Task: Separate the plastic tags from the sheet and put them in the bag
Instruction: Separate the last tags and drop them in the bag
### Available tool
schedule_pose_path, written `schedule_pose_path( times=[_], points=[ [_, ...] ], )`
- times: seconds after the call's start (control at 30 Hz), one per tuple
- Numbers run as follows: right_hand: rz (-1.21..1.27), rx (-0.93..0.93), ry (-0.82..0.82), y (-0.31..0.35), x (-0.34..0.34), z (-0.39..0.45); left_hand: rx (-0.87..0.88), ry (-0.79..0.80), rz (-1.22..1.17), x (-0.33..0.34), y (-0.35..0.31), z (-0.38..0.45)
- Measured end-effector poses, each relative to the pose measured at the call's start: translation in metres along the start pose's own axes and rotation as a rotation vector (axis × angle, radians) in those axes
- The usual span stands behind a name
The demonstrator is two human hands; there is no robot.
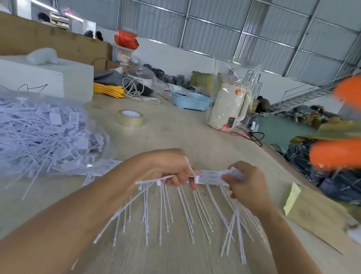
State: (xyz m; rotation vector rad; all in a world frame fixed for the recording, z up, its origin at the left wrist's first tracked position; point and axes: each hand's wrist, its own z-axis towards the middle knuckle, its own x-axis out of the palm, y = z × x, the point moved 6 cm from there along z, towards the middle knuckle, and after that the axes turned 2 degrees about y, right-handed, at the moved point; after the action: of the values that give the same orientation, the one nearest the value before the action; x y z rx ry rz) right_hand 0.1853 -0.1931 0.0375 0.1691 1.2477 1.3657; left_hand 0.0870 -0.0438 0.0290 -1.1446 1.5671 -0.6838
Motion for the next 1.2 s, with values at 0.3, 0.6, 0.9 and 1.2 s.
schedule_pose_path(
  times=[0.3,0.6,0.9,1.2],
  points=[
    [0.757,0.313,0.138,-0.017,-0.005,0.004,0.092,-0.198,0.451,-0.005,0.001,0.003],
    [0.705,0.245,-0.077,-0.002,0.010,0.000,0.267,-0.075,0.129,0.049,-0.024,0.006],
    [0.557,0.246,-0.195,-0.008,0.002,0.001,0.351,-0.438,0.571,0.022,-0.046,-0.008],
    [0.783,0.162,0.198,0.042,0.046,-0.011,0.292,-0.591,1.100,-0.014,-0.030,-0.065]
  ],
)
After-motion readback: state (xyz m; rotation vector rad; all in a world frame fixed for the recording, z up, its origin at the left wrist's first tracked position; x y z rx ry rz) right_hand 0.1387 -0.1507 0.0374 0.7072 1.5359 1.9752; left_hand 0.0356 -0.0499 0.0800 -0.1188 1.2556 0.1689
